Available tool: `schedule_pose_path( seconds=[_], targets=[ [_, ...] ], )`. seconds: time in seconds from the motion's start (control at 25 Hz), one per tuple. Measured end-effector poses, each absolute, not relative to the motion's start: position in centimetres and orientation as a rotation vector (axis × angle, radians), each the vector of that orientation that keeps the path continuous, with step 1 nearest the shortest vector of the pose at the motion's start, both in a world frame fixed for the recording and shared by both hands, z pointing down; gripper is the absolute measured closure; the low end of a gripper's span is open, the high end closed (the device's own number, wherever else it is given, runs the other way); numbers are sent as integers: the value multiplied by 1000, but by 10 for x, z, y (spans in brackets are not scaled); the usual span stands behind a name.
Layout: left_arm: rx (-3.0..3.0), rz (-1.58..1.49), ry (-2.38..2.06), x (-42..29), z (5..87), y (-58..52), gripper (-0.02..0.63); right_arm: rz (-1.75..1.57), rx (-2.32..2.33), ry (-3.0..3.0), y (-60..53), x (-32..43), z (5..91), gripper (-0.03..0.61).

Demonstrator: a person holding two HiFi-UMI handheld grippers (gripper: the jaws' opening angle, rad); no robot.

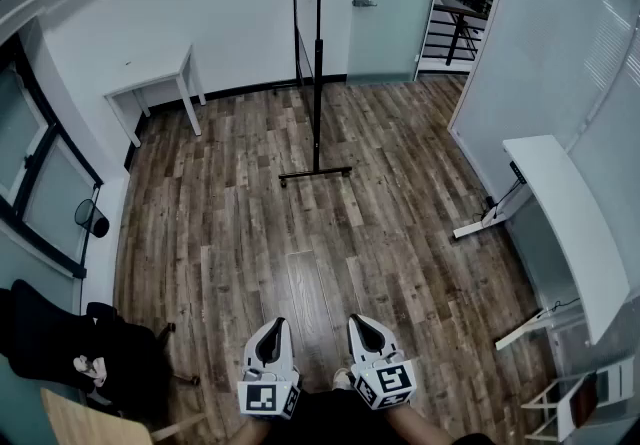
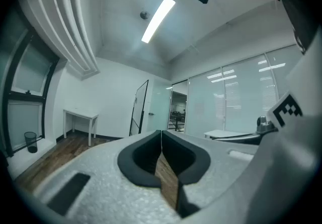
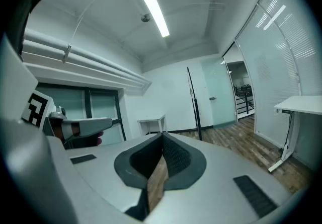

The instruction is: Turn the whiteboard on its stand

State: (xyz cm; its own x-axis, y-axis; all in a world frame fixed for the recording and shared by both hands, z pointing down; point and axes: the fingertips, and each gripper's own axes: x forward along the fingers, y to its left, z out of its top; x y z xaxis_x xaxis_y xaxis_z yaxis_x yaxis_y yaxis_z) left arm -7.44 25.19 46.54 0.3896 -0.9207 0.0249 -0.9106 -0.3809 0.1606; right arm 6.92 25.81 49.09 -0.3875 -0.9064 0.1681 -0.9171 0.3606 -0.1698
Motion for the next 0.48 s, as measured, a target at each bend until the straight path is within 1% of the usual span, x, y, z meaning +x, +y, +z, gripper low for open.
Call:
schedule_pose_path(
  seconds=[0.48],
  targets=[
    [2477,-97,-1678,-55,468,257,595,386,1701,-2572,262,88,490,568]
  ],
)
